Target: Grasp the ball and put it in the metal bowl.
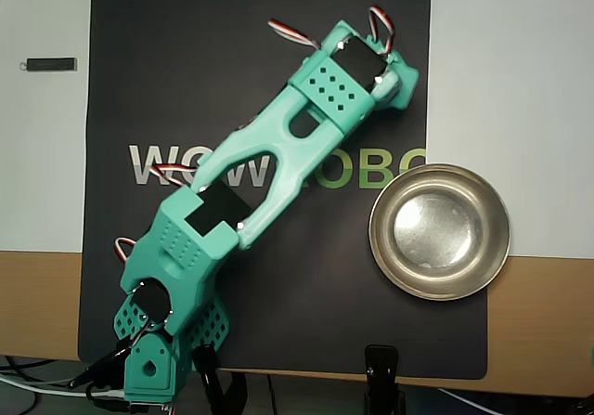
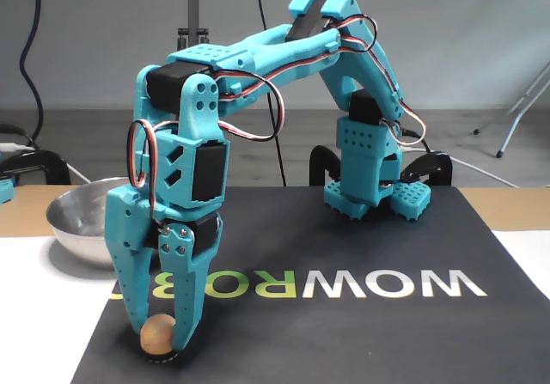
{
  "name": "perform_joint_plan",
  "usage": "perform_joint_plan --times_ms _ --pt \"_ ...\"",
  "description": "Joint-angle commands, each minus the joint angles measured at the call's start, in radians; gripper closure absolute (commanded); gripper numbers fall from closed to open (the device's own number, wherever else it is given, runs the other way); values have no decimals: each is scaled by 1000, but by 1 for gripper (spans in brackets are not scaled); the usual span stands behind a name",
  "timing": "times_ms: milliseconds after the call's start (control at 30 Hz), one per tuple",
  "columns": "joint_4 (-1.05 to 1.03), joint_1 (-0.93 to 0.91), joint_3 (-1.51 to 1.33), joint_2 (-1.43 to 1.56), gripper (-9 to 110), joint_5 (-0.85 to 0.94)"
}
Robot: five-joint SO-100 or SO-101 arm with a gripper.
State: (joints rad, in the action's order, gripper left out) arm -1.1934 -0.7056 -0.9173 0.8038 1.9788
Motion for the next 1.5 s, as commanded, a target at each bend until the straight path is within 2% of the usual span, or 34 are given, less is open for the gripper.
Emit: perform_joint_plan --times_ms 0,233,567,1167,1467 --pt "3 2 43 20 79 -6" --pt "-6 2 38 52 79 -9" --pt "-11 9 32 143 78 -156" --pt "-313 0 32 334 78 -166" --pt "-383 5 32 411 78 -400"
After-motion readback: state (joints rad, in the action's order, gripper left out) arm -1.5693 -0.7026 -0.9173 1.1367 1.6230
